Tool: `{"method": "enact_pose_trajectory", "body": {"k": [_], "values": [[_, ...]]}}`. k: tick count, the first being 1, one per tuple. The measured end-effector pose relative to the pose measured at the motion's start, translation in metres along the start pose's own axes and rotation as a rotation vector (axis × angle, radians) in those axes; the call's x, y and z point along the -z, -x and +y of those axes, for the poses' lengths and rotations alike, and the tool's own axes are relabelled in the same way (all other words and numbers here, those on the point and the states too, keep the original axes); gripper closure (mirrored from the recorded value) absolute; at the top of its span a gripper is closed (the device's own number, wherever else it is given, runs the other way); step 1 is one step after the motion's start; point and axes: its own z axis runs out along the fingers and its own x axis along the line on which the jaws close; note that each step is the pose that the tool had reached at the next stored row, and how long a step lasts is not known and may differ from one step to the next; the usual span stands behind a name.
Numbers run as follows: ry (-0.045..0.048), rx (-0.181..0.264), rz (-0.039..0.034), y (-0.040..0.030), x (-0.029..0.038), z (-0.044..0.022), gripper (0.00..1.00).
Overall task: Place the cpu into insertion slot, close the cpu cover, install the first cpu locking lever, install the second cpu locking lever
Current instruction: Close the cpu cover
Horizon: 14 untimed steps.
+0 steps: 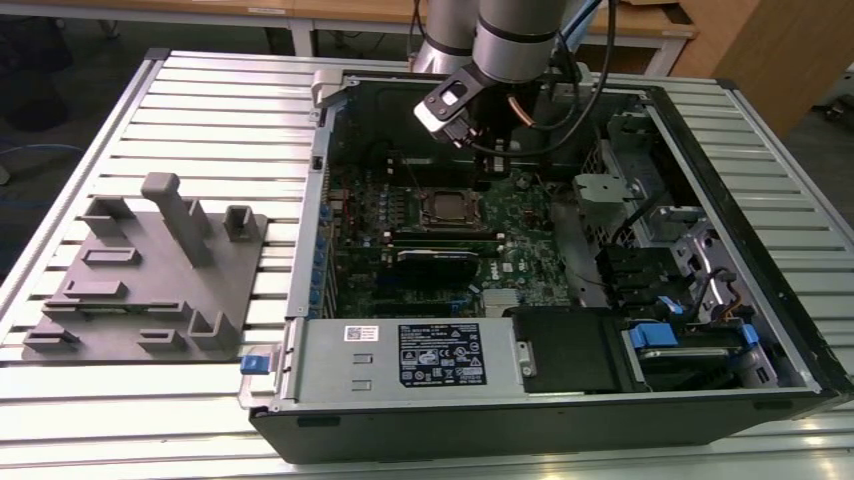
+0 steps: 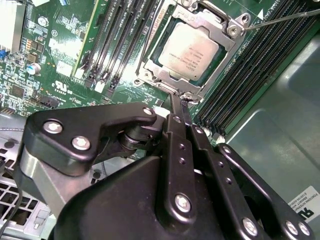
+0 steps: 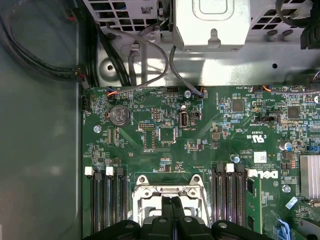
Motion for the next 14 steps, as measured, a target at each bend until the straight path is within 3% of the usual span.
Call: {"method": "enact_pose_trajectory", "body": {"k": [4,14], "values": [[0.0000,0.000,0.0000,0.0001,-0.0001,-0.0027,0.90],[0.0001,0.000,0.0001,0.0006,-0.0018,-0.0187,0.90]]}}
